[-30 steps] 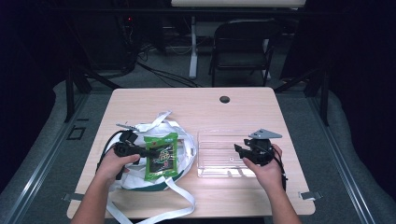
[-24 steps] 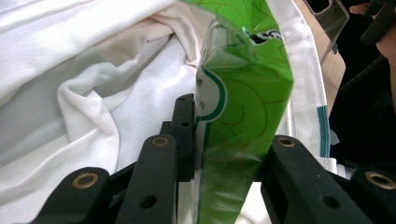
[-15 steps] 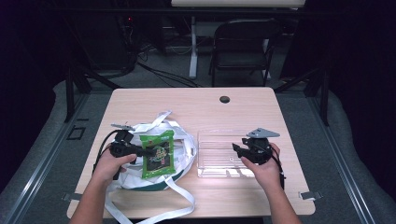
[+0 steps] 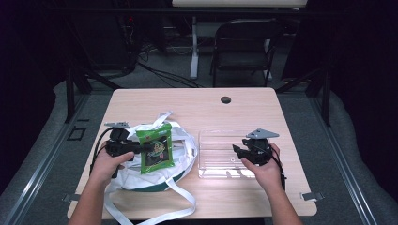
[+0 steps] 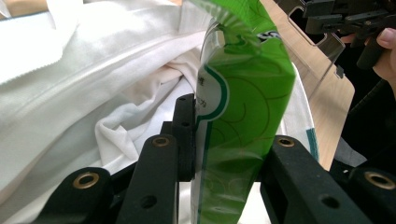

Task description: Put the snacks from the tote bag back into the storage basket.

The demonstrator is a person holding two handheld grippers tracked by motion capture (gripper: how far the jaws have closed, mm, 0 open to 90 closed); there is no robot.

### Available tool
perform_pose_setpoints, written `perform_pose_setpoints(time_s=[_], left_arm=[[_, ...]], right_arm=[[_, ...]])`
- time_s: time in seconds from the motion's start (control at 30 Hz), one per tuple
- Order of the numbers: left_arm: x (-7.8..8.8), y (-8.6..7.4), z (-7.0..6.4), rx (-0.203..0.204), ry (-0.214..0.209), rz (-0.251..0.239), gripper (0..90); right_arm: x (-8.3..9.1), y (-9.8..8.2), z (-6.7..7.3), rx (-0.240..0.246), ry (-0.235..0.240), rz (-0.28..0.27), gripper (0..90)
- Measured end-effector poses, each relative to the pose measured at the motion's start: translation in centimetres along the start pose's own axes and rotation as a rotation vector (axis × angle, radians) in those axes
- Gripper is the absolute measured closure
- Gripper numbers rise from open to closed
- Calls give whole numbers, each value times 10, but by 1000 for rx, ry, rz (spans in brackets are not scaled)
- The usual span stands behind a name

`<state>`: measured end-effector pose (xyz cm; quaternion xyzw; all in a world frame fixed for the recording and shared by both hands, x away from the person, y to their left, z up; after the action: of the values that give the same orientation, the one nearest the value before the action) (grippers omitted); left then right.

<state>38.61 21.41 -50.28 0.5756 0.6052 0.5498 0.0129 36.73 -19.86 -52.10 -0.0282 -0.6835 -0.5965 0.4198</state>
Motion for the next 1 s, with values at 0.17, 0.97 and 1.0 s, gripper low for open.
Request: perform_pose_setpoints(time_s=[0.17, 0.97, 1.0], left_arm=[[3, 2, -3, -19, 9, -5, 737], [12, 9, -13, -85, 25, -81, 740], [12, 10, -14, -85, 23, -84, 740]], right_arm=[[0, 1, 1, 11, 1, 2, 521], [0, 3, 6, 101, -13, -24, 501], [1, 3, 6, 108, -16, -21, 501]])
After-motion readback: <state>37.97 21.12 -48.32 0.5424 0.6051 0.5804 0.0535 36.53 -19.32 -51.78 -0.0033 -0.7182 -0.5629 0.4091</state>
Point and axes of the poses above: each handheld gripper's, and its own axes: x roughly backward along the jaws, y roughly out of its top, z roughly to its left, the point moved 3 cm from there along -x, roughly forward along the jaws, and after that the axes turned 4 degrees about y, right-handed, at the moved point
